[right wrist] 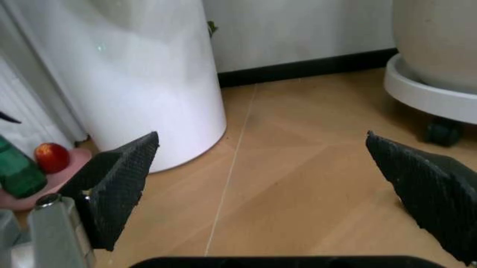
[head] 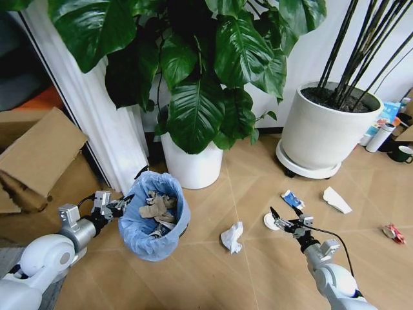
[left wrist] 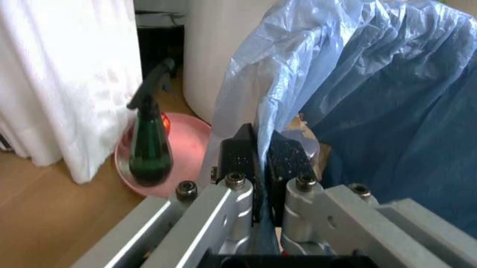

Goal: Pick up the trash bin and place the garbage on the floor into it.

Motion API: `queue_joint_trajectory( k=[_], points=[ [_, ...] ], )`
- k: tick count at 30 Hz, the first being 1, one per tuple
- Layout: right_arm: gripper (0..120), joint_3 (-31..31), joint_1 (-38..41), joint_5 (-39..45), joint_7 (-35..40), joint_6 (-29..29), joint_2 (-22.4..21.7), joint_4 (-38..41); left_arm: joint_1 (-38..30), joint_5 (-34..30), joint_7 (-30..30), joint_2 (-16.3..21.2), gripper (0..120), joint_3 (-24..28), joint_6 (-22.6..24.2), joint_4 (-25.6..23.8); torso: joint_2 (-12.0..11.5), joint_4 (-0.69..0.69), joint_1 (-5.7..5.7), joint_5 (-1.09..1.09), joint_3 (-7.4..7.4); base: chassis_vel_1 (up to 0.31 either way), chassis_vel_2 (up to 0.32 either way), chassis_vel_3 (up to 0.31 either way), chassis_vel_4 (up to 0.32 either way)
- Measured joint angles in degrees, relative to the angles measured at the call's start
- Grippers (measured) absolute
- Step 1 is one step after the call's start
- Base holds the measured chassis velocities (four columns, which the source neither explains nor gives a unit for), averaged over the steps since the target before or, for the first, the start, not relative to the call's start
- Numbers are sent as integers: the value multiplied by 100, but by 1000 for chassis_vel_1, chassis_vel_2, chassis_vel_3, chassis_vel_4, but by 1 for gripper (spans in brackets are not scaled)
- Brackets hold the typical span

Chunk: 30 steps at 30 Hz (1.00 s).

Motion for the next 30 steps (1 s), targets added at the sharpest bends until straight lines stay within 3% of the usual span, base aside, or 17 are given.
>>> queue_joint_trajectory(
  k=[9,18,30],
  points=[
    [100,-6,-29,17,-109,62,-25,-23,26,4,0,14,0,-8,0,-47,0,-3,1,-2,1,-127,116,114,-129],
    [100,-198,-36,134,-188,204,-207,-53,120,1,0,186,0,22,2,-120,0,0,-1,0,-1,0,0,0,0],
    [100,-1713,-73,932,-404,-268,-1029,78,213,102,16,574,0,143,6,-372,0,-1,0,2,0,0,0,0,0]
  ],
)
